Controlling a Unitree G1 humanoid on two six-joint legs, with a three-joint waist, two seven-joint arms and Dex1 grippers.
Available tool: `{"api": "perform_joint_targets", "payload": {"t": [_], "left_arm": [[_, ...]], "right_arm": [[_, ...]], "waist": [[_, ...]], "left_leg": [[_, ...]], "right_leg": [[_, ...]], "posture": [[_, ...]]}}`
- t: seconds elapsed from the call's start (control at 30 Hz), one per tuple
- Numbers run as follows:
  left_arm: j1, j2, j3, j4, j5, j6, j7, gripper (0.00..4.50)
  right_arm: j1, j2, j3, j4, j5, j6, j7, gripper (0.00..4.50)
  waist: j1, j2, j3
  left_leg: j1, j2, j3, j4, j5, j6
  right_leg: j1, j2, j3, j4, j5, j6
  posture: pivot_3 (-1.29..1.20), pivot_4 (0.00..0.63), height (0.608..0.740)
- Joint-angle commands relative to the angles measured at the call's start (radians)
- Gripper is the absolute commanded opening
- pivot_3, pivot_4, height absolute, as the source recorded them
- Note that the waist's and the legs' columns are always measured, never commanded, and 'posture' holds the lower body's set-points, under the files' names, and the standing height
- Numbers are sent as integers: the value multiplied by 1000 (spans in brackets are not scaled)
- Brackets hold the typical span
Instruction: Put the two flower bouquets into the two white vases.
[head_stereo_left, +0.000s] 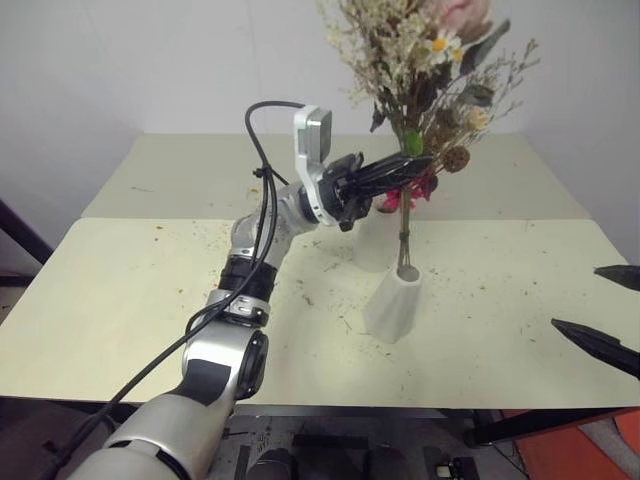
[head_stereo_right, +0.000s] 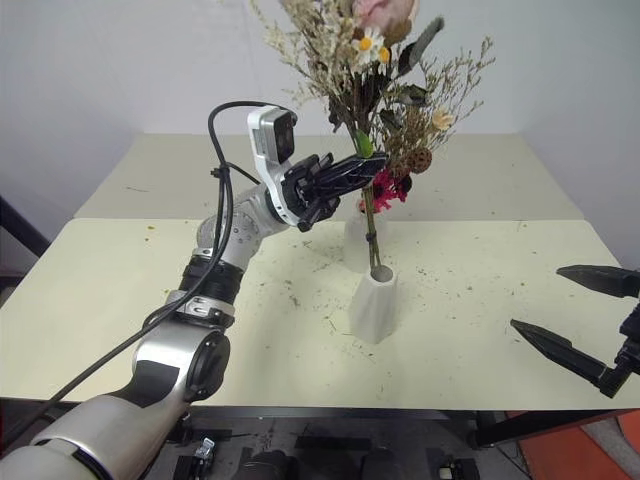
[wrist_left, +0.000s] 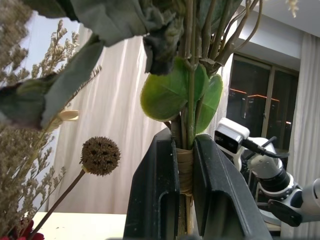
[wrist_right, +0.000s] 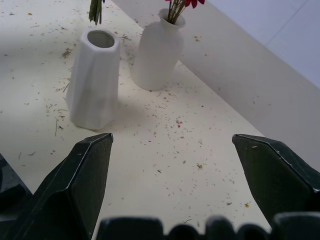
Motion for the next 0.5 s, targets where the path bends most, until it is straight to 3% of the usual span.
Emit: {"api": "perform_joint_targets", "payload": {"t": [0.03,0.5], "left_arm": [[-54,-8,45,35,-9,-26,12,111],[-6,-5,15,-35,8,47,-10,111]], "right_arm": [[1,-12,-45,-19,13,2,-15,4500],[-2,-24,-44,-12,5,0,-34,4500]], "waist": [[-1,0,0],[2,0,0]], "left_leg": [[0,0,0,0,0,0],[0,0,0,0,0,0]], "right_leg": [[0,0,0,0,0,0],[0,0,0,0,0,0]], "posture": [[0,150,740],[0,150,740]]}}
